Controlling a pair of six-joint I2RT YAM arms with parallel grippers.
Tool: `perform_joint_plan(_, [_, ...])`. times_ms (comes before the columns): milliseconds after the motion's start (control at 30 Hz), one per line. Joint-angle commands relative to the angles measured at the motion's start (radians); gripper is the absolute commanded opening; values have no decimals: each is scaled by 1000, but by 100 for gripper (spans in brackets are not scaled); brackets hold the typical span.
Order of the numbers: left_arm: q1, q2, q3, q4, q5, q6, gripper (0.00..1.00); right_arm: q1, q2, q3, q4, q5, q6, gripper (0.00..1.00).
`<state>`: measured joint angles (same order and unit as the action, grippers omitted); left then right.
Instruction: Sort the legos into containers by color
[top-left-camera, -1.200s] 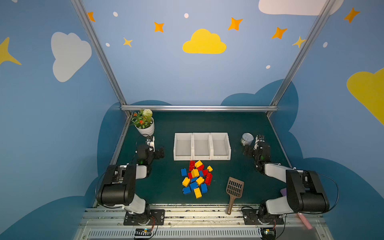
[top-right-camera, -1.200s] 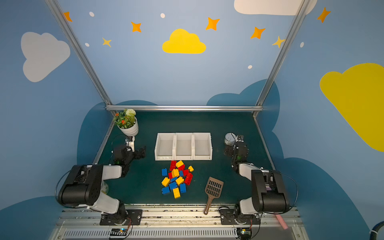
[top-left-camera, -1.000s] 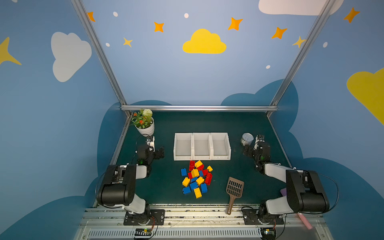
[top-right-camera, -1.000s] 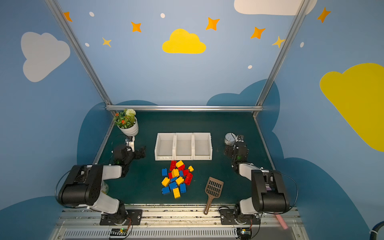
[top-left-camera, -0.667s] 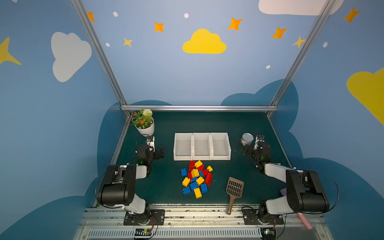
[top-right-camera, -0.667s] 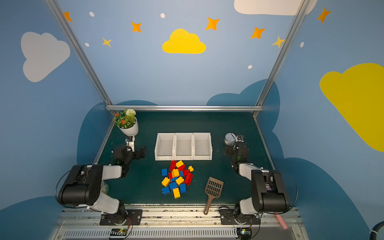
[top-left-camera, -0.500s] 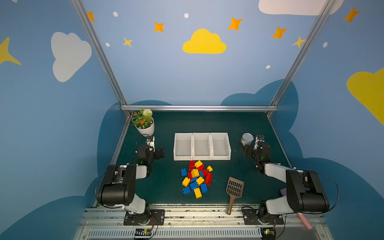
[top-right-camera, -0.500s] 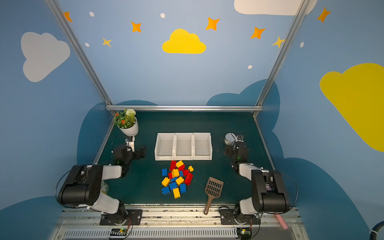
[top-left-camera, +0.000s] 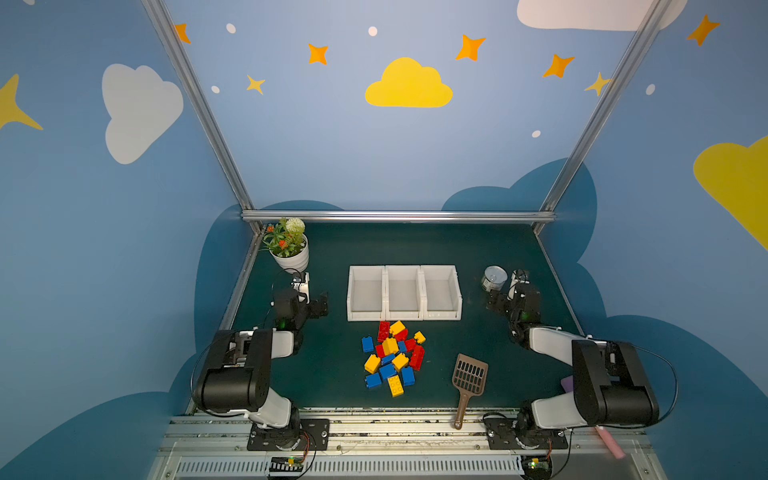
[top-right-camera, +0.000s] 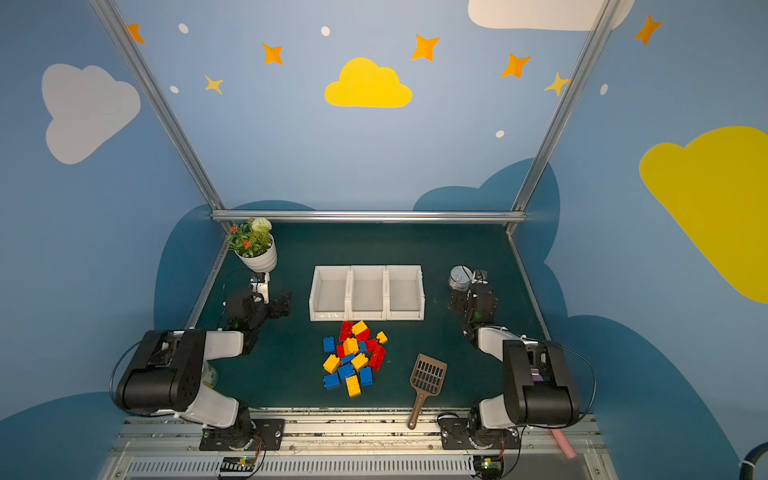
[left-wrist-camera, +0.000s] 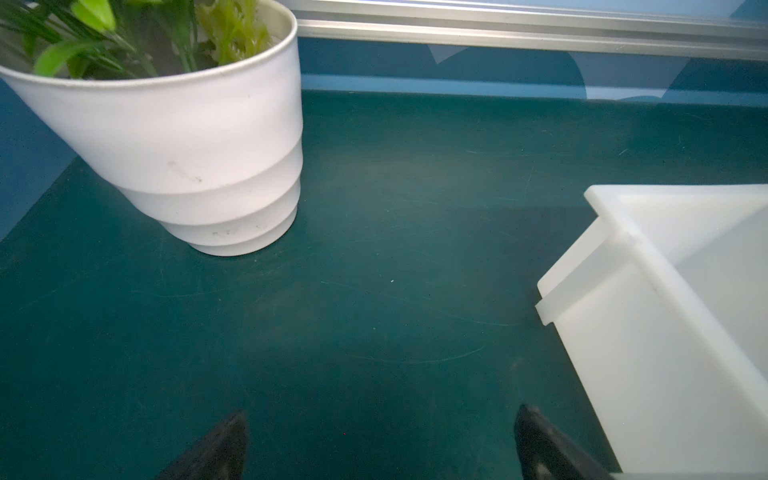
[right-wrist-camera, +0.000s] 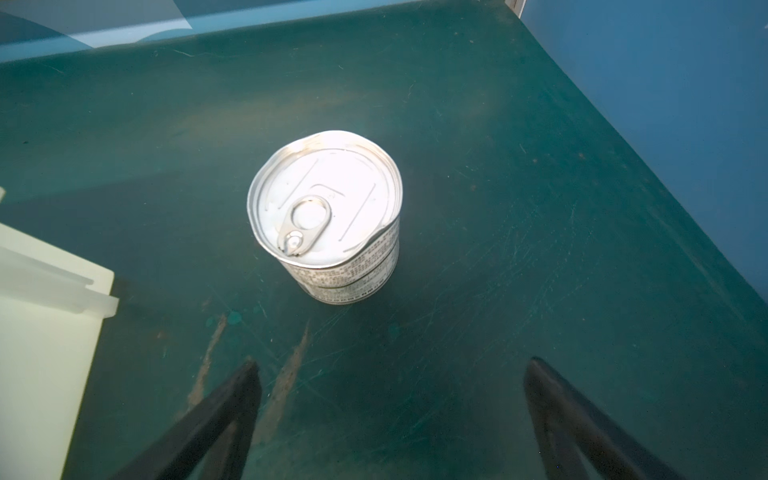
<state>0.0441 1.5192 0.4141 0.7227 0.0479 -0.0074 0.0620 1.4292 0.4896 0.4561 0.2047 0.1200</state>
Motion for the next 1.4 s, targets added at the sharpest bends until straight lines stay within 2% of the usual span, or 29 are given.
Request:
perform_joint_plan(0, [-4, -153, 96, -234, -9, -33, 100, 26, -108, -2, -12, -48, -119, 98])
perform_joint_plan(33, [-8, -201, 141, -380, -13, -43, 100, 38, -153, 18, -91, -58, -100, 98])
perform_joint_plan(100, [-19, -272, 186, -524, -25, -65, 100, 66, -254, 97, -329, -77, -1, 98])
perform_joint_plan(267, [-43, -383, 175, -619, -40, -99, 100, 179, -322, 304, -786, -154, 109, 98])
perform_joint_plan(400, [-49, -429, 160, -653, -5, -162, 100, 325, -263, 396, -978, -205, 223, 97])
perform_joint_plan(600, [-122, -447, 157, -722, -15, -222, 100, 570, -129, 462, -1112, -204, 357, 93])
perform_joint_plan(767, [-178, -469, 120, -734, -38, -251, 100, 714, -16, 493, -1151, -218, 450, 89])
perform_joint_plan(867, [-190, -479, 97, -729, -31, -292, 100, 759, 84, 558, -1222, -226, 510, 87])
perform_joint_plan(1000, [-207, -487, 78, -726, -20, -322, 100, 819, 210, 660, -1283, -209, 503, 85])
perform_joint_plan(1367, [-227, -512, 63, -736, -24, -340, 100, 865, 372, 761, -1358, -193, 512, 82])
